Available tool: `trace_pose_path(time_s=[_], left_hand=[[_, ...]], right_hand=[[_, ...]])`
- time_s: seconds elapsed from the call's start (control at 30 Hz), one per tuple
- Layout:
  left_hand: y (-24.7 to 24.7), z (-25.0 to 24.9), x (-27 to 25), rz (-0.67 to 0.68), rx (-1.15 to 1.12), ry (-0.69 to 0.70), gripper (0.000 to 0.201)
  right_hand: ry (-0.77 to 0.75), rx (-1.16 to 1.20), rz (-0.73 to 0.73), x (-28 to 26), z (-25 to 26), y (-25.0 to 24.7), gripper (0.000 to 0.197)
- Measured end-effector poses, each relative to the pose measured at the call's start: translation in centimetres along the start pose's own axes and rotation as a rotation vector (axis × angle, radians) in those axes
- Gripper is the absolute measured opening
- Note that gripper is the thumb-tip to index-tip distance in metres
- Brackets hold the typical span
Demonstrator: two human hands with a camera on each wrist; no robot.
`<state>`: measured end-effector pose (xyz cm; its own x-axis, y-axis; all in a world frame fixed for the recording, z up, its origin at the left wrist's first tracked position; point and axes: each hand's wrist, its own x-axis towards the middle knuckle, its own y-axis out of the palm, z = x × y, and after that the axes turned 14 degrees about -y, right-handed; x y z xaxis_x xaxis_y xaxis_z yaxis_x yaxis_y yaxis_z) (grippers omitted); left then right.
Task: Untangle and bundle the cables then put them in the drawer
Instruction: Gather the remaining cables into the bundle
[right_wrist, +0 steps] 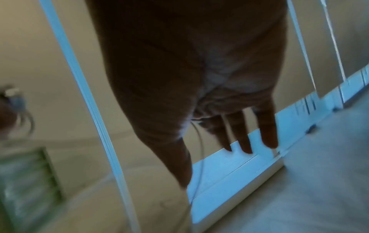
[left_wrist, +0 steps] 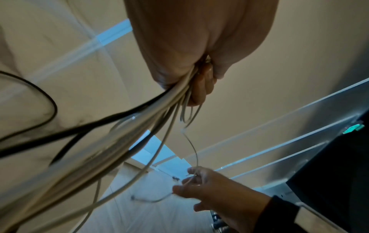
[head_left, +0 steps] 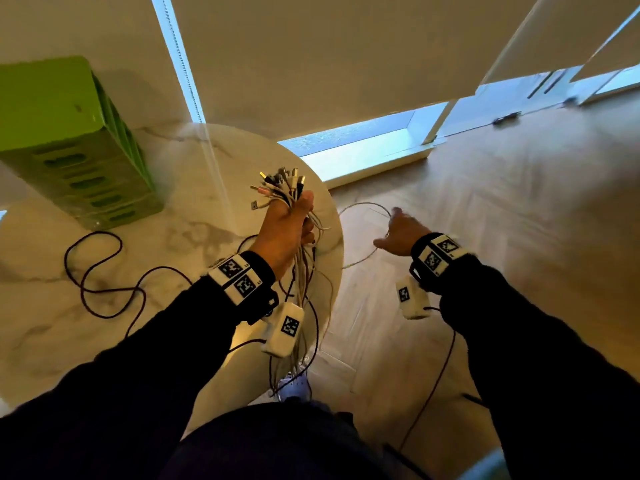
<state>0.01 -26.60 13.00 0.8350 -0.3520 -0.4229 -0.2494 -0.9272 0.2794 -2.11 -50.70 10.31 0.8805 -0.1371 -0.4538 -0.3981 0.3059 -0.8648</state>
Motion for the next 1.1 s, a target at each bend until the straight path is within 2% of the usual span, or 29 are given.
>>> trace_pose_path(time_s=[0.03, 0.07, 0.1, 0.13, 0.2, 0.27, 0.33, 0.37, 0.57, 0.63, 0.67, 0.7, 0.73, 0.77, 0.8, 0.83, 0.9, 0.93, 1.03, 1.1], left_hand=[[0.7, 0.2, 0.0, 0.027, 0.012, -0.006, 0.024], [1.5, 0.6, 0.0, 0.052, 0.025, -0.013, 0.023], [2.1, 0.8, 0.0, 0.070, 0.036, -0.018, 0.022], [2.7, 1.1, 0.1, 0.085, 0.052, -0.026, 0.022], [3.6, 1.7, 0.2, 0.112, 0.103, -0.036, 0.023], [4.3, 2.3, 0.4, 0.112, 0.171, -0.034, 0.024], [4.6, 2.6, 0.8, 0.100, 0.195, -0.032, 0.025], [4.6, 2.6, 1.0, 0.097, 0.177, -0.036, 0.025], [3.8, 2.1, 2.4, -0.014, 0.052, -0.074, 0.022], [3.3, 1.9, 2.6, -0.016, 0.022, -0.091, 0.023], [3.0, 1.8, 2.6, -0.002, 0.008, -0.093, 0.023], [2.8, 1.7, 2.6, 0.025, -0.001, -0.091, 0.024], [2.6, 1.7, 2.5, 0.053, -0.003, -0.085, 0.024], [2.6, 1.7, 2.5, 0.079, 0.003, -0.080, 0.025], [2.6, 1.8, 2.4, 0.098, 0.012, -0.075, 0.025], [2.5, 1.8, 2.4, 0.110, 0.020, -0.071, 0.025], [2.4, 1.9, 2.4, 0.123, 0.041, -0.068, 0.024], [2.4, 1.8, 2.5, 0.122, 0.053, -0.062, 0.024], [1.8, 1.6, 2.7, 0.095, 0.078, -0.042, 0.023], [1.4, 1.5, 2.8, 0.062, 0.080, -0.038, 0.021]], right_hand=[[0.046, -0.088, 0.018, -0.6, -1.0, 0.6, 0.101], [0.022, -0.116, -0.012, -1.3, -1.6, 1.2, 0.116], [-0.088, -0.117, -0.062, -1.9, -1.7, 1.7, 0.124], [-0.242, -0.109, -0.096, -2.5, -1.3, 2.3, 0.123], [-0.530, -0.029, -0.093, -3.5, -0.2, 3.2, 0.101], [-0.673, 0.096, -0.075, -4.5, 1.0, 3.7, 0.063], [-0.658, 0.285, -0.069, -5.8, 1.8, 3.3, 0.030], [-0.615, 0.333, -0.058, -6.1, 1.9, 3.2, 0.021], [-0.431, 0.256, -0.143, -6.2, -3.2, 2.4, 0.035], [-0.287, 0.119, -0.063, -5.6, -6.0, 2.8, 0.038], [-0.170, -0.008, 0.041, -5.3, -6.9, 3.0, 0.041], [-0.043, -0.137, 0.163, -5.2, -7.6, 3.4, 0.052], [0.052, -0.222, 0.257, -5.0, -7.9, 3.8, 0.076], [0.073, -0.232, 0.283, -4.8, -7.7, 4.2, 0.104], [0.001, -0.201, 0.247, -4.8, -7.0, 4.3, 0.126], [-0.141, -0.170, 0.189, -4.6, -5.9, 4.4, 0.138], [-0.443, -0.130, 0.134, -4.6, -2.7, 4.3, 0.145], [-0.539, -0.092, 0.182, -4.6, -0.9, 4.2, 0.144], [-0.592, 0.027, 0.460, -4.3, 3.0, 4.1, 0.127], [-0.587, 0.022, 0.480, -3.8, 3.2, 4.1, 0.094]])
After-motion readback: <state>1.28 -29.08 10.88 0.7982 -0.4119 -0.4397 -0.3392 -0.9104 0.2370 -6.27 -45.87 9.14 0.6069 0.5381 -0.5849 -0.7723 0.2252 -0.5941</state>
